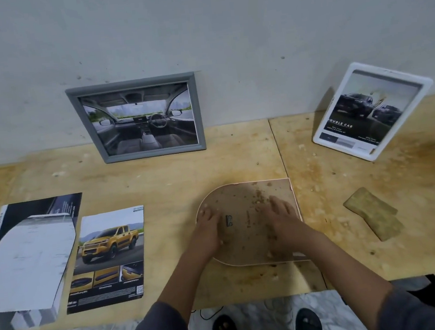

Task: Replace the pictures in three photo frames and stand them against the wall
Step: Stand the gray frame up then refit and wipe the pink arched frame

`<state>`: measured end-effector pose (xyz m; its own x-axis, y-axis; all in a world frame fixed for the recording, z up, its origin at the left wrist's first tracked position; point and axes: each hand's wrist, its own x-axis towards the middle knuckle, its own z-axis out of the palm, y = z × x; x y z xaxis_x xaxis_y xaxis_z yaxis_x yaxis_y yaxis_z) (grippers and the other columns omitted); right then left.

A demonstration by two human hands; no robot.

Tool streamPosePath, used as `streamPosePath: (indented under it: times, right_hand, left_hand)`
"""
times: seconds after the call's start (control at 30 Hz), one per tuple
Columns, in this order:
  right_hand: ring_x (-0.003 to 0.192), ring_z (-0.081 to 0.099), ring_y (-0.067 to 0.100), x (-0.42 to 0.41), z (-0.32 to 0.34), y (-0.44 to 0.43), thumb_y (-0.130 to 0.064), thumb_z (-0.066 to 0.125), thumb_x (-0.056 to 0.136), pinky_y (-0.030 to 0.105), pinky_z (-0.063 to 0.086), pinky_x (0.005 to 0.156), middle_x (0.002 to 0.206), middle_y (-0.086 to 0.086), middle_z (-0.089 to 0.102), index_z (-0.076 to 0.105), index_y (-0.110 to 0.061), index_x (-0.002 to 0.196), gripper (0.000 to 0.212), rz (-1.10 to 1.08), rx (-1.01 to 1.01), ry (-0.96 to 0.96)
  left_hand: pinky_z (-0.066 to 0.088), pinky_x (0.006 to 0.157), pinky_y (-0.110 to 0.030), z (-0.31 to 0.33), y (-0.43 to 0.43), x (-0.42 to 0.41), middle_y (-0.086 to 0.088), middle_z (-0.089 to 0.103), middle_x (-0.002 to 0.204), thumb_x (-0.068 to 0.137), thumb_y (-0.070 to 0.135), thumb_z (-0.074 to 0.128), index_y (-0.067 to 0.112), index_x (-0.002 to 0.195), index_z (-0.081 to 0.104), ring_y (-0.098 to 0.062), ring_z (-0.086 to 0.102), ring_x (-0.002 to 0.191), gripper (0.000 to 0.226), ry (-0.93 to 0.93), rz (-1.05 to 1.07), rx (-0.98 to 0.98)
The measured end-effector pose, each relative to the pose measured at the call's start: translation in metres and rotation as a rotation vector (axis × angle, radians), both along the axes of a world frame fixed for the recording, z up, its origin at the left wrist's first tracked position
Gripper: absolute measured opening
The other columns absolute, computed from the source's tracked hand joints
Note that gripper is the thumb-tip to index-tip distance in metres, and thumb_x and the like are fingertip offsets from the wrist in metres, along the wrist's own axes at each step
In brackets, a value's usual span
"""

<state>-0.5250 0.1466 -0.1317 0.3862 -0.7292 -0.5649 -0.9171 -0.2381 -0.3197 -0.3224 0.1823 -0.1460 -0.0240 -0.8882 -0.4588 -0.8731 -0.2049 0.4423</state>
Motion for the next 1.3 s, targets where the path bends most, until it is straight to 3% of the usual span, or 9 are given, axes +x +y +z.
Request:
streamPosePath:
  times: [0.13, 0.43, 0.53, 0.6, 0.77, 0.87, 0.97, 1.17, 1.3]
  right_hand:
    - [0.141, -0.016, 0.038, 0.015, -0.009, -0.003, -0.021, 0.076, 0.072, 0.062, 0.017, 0.111, 0.155, 0.005, -0.021, 0.001, -0.039, 0.146, 0.107, -0.004, 0.074, 0.078]
    - [0.14, -0.01, 0.04, 0.021, -0.01, -0.002, -0.021, 0.081, 0.066, 0.065, 0.02, 0.108, 0.154, 0.006, -0.011, 0.009, -0.037, 0.145, 0.108, -0.02, 0.043, 0.097]
    - [0.137, 0.009, 0.037, 0.006, -0.006, -0.01, -0.019, 0.074, 0.07, 0.051, 0.038, 0.103, 0.152, 0.006, 0.004, 0.017, -0.026, 0.144, 0.094, -0.03, -0.016, 0.025]
    - [0.128, 0.025, 0.033, -0.007, -0.003, -0.015, -0.018, 0.068, 0.074, 0.041, 0.045, 0.094, 0.144, 0.01, 0.022, 0.029, -0.016, 0.136, 0.074, -0.233, -0.134, -0.016]
    - [0.122, 0.032, 0.034, -0.019, -0.005, -0.011, -0.029, 0.066, 0.08, 0.042, 0.041, 0.092, 0.131, 0.018, 0.034, 0.038, -0.003, 0.128, 0.061, -0.659, -0.077, 0.036]
    - [0.101, 0.045, 0.029, -0.012, -0.005, -0.004, -0.016, 0.067, 0.079, 0.037, 0.047, 0.083, 0.126, 0.018, 0.035, 0.044, 0.003, 0.121, 0.051, -0.766, -0.036, -0.133]
    - [0.074, 0.04, 0.016, -0.01, 0.002, 0.005, -0.005, 0.068, 0.078, 0.028, 0.044, 0.067, 0.119, 0.013, 0.032, 0.044, 0.004, 0.114, 0.045, -0.844, -0.075, -0.296]
    - [0.097, 0.047, 0.011, -0.014, 0.036, 0.012, -0.016, 0.046, 0.096, 0.02, 0.045, 0.081, 0.115, 0.002, 0.037, 0.045, -0.015, 0.11, 0.014, -0.998, -0.488, -0.91]
    - [0.103, 0.056, 0.012, -0.025, 0.038, 0.025, -0.013, 0.037, 0.099, 0.033, 0.053, 0.08, 0.118, 0.001, 0.052, 0.051, -0.028, 0.104, 0.021, -1.135, -0.242, -1.363]
  left_hand:
    - [0.013, 0.117, -0.038, -0.001, -0.008, -0.003, -0.016, -0.017, 0.155, 0.083, 0.015, 0.065, 0.009, 0.149, 0.003, -0.033, -0.015, 0.144, 0.091, -0.105, -0.126, 0.176]
    - [0.021, 0.114, -0.033, -0.008, 0.003, 0.011, -0.01, -0.018, 0.156, 0.082, 0.017, 0.067, 0.015, 0.149, 0.007, -0.024, -0.014, 0.145, 0.089, 0.008, -0.112, 0.1]
    - [0.029, 0.109, -0.03, -0.003, 0.011, 0.015, -0.009, 0.004, 0.158, 0.084, 0.019, 0.064, 0.011, 0.145, 0.025, -0.024, 0.016, 0.144, 0.073, 0.062, 0.011, -0.025]
    - [0.032, 0.106, -0.03, -0.003, 0.017, 0.019, -0.012, 0.029, 0.15, 0.087, 0.018, 0.059, 0.007, 0.138, 0.037, -0.026, 0.033, 0.134, 0.056, 0.058, 0.203, -0.188]
    - [0.039, 0.095, -0.035, -0.012, 0.02, 0.004, -0.016, 0.043, 0.127, 0.092, 0.019, 0.052, 0.003, 0.124, 0.045, -0.029, 0.041, 0.117, 0.036, -0.017, 0.406, -0.176]
    - [0.039, 0.095, -0.037, -0.013, 0.018, -0.012, -0.017, 0.038, 0.129, 0.093, 0.017, 0.049, 0.001, 0.123, 0.045, -0.031, 0.039, 0.118, 0.033, -0.038, 0.568, -0.175]
    - [0.039, 0.095, -0.039, -0.005, 0.019, -0.024, -0.017, 0.036, 0.13, 0.091, 0.011, 0.051, 0.002, 0.124, 0.044, -0.032, 0.037, 0.118, 0.035, -0.006, 0.746, -0.244]
    - [0.041, 0.096, -0.036, 0.043, 0.013, -0.029, -0.008, 0.044, 0.113, 0.095, 0.005, 0.043, 0.012, 0.109, 0.047, -0.021, 0.047, 0.106, 0.016, 0.571, 1.002, -0.705]
    - [0.048, 0.088, -0.03, 0.062, 0.017, -0.035, -0.001, 0.058, 0.117, 0.099, 0.022, 0.038, 0.016, 0.12, 0.051, -0.016, 0.054, 0.108, 0.026, 0.99, 1.217, -0.546]
